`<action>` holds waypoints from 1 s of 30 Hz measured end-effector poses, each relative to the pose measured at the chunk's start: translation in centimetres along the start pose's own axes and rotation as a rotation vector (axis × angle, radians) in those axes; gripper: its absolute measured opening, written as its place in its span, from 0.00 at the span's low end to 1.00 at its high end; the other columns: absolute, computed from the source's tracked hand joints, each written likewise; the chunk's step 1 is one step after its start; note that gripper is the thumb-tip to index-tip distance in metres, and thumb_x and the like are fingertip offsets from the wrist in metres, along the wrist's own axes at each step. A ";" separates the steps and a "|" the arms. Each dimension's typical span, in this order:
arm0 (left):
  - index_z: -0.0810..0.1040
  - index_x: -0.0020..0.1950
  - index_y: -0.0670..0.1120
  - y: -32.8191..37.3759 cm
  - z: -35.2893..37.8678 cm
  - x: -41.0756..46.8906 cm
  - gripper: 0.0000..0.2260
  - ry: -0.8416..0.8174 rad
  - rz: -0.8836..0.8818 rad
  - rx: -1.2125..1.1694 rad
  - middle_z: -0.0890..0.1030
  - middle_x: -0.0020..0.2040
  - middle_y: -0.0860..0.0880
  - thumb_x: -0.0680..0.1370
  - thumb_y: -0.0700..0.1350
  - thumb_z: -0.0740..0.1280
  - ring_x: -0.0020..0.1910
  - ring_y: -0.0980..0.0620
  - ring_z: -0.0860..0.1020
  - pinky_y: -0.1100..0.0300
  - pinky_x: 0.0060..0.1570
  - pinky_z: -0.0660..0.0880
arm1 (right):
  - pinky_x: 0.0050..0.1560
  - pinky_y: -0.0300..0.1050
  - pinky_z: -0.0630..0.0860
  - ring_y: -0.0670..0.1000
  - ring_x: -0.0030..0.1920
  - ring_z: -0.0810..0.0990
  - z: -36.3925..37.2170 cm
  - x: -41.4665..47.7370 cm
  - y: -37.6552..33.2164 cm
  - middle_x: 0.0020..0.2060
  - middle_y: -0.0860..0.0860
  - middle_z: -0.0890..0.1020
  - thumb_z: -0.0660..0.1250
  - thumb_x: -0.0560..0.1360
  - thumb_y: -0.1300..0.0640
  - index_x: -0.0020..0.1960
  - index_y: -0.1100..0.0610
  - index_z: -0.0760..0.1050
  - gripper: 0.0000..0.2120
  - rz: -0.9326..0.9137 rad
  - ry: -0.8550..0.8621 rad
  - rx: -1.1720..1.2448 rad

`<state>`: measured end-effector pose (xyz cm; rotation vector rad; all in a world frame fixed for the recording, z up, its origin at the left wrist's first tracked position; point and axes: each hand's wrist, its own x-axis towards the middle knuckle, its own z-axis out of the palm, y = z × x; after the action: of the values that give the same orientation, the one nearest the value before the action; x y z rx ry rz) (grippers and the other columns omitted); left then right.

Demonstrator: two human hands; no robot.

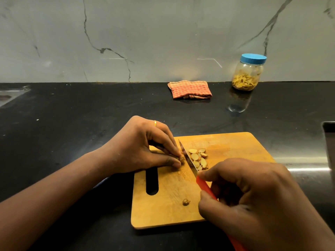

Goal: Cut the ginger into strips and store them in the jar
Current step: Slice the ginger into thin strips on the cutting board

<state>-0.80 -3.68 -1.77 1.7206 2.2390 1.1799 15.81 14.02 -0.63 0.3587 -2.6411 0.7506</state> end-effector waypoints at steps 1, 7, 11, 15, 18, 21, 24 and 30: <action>0.87 0.47 0.45 0.0 0.0 0.0 0.08 -0.001 0.004 0.009 0.85 0.46 0.52 0.70 0.44 0.78 0.46 0.55 0.85 0.62 0.46 0.81 | 0.28 0.21 0.66 0.39 0.28 0.75 0.1 0.0 0.0 0.27 0.40 0.77 0.71 0.62 0.49 0.42 0.50 0.84 0.10 -0.001 -0.010 0.003; 0.87 0.47 0.46 0.0 0.0 0.0 0.08 0.001 0.012 0.049 0.85 0.46 0.53 0.70 0.46 0.78 0.45 0.55 0.85 0.64 0.45 0.80 | 0.29 0.22 0.67 0.40 0.29 0.75 0.2 0.1 0.0 0.27 0.40 0.78 0.68 0.63 0.47 0.41 0.49 0.83 0.11 -0.003 -0.010 -0.017; 0.87 0.47 0.45 0.0 0.0 0.1 0.08 -0.001 0.014 0.061 0.85 0.46 0.53 0.70 0.46 0.78 0.45 0.56 0.84 0.64 0.45 0.80 | 0.27 0.23 0.67 0.41 0.28 0.74 0.3 0.3 -0.2 0.27 0.41 0.77 0.67 0.63 0.47 0.41 0.49 0.83 0.11 0.006 -0.018 -0.022; 0.87 0.47 0.46 0.1 0.0 0.1 0.07 -0.021 0.012 0.070 0.85 0.46 0.54 0.71 0.46 0.77 0.46 0.56 0.84 0.62 0.45 0.81 | 0.26 0.23 0.64 0.40 0.27 0.74 0.1 0.7 0.1 0.24 0.38 0.72 0.67 0.62 0.44 0.40 0.49 0.83 0.11 0.055 -0.060 0.045; 0.87 0.47 0.46 0.1 0.0 0.1 0.07 -0.020 0.005 0.066 0.85 0.46 0.53 0.71 0.46 0.77 0.46 0.55 0.84 0.61 0.45 0.82 | 0.27 0.24 0.65 0.40 0.28 0.75 -0.2 1.0 0.4 0.24 0.39 0.73 0.71 0.62 0.45 0.40 0.48 0.83 0.10 0.087 -0.108 0.105; 0.87 0.47 0.46 0.2 0.0 0.1 0.07 -0.024 -0.001 0.059 0.84 0.46 0.53 0.71 0.45 0.77 0.46 0.55 0.84 0.61 0.45 0.82 | 0.28 0.27 0.67 0.41 0.33 0.77 -0.2 1.4 0.5 0.31 0.39 0.78 0.71 0.63 0.42 0.41 0.48 0.83 0.12 0.126 -0.164 0.153; 0.87 0.47 0.45 0.2 0.0 0.1 0.07 -0.024 0.000 0.067 0.84 0.46 0.53 0.71 0.46 0.77 0.46 0.55 0.84 0.61 0.45 0.82 | 0.29 0.29 0.68 0.42 0.35 0.77 0.0 1.7 0.6 0.31 0.40 0.78 0.69 0.62 0.43 0.42 0.48 0.82 0.12 0.134 -0.170 0.144; 0.87 0.46 0.45 0.3 0.0 0.1 0.06 -0.026 -0.001 0.067 0.84 0.46 0.53 0.71 0.45 0.77 0.46 0.54 0.85 0.60 0.44 0.82 | 0.29 0.33 0.69 0.44 0.33 0.75 0.5 2.3 0.4 0.28 0.46 0.75 0.69 0.65 0.47 0.44 0.50 0.82 0.11 0.117 -0.133 0.061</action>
<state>-0.63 -3.56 -1.56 1.7484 2.2895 1.0878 13.50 13.77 -0.24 0.2805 -2.7884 0.8734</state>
